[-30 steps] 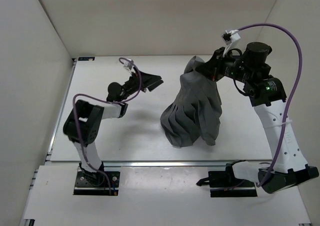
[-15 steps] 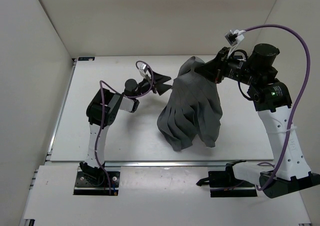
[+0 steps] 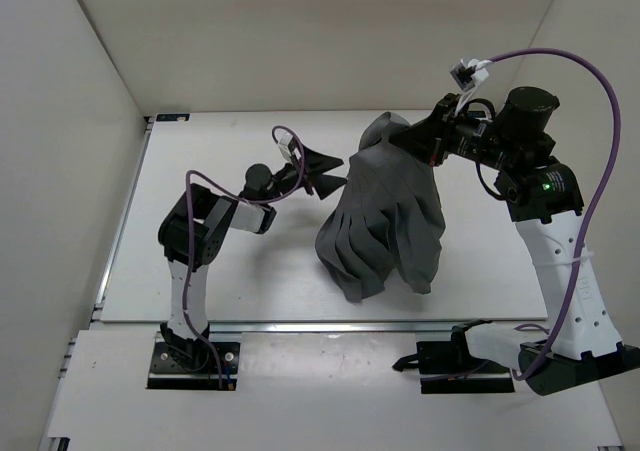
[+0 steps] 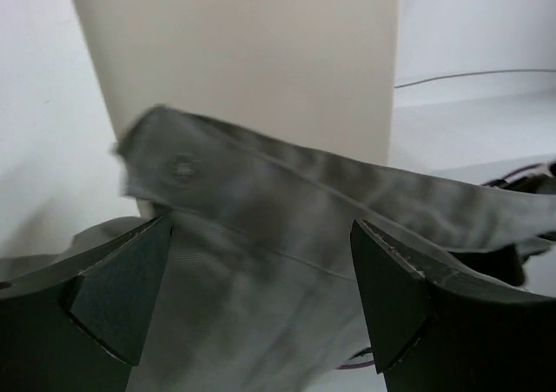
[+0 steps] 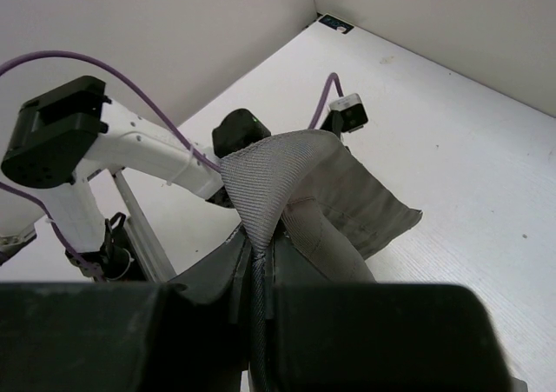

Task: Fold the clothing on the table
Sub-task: Flatten the skirt out

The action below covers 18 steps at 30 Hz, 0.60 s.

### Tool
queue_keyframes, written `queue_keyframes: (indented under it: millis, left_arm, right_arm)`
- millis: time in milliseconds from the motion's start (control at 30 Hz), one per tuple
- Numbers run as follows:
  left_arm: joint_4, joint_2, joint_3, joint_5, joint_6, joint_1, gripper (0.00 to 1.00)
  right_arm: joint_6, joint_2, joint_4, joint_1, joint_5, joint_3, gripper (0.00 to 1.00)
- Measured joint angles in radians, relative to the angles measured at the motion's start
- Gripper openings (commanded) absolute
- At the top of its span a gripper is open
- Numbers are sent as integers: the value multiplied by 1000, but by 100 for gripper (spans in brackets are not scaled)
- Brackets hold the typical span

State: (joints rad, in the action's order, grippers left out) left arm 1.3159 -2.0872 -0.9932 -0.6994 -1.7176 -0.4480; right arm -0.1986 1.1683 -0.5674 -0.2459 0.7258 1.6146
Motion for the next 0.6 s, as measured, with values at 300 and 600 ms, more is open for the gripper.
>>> queue_keyframes:
  millis: [300,600]
  left_arm:
    - [15,102,-10,3,-45,-17,94]
    - [12,102,-10,4,-24,-53,99]
  right_arm:
    - [-1,1,0,6,1,0,0]
    - [-10,1,1,11,8,0,0]
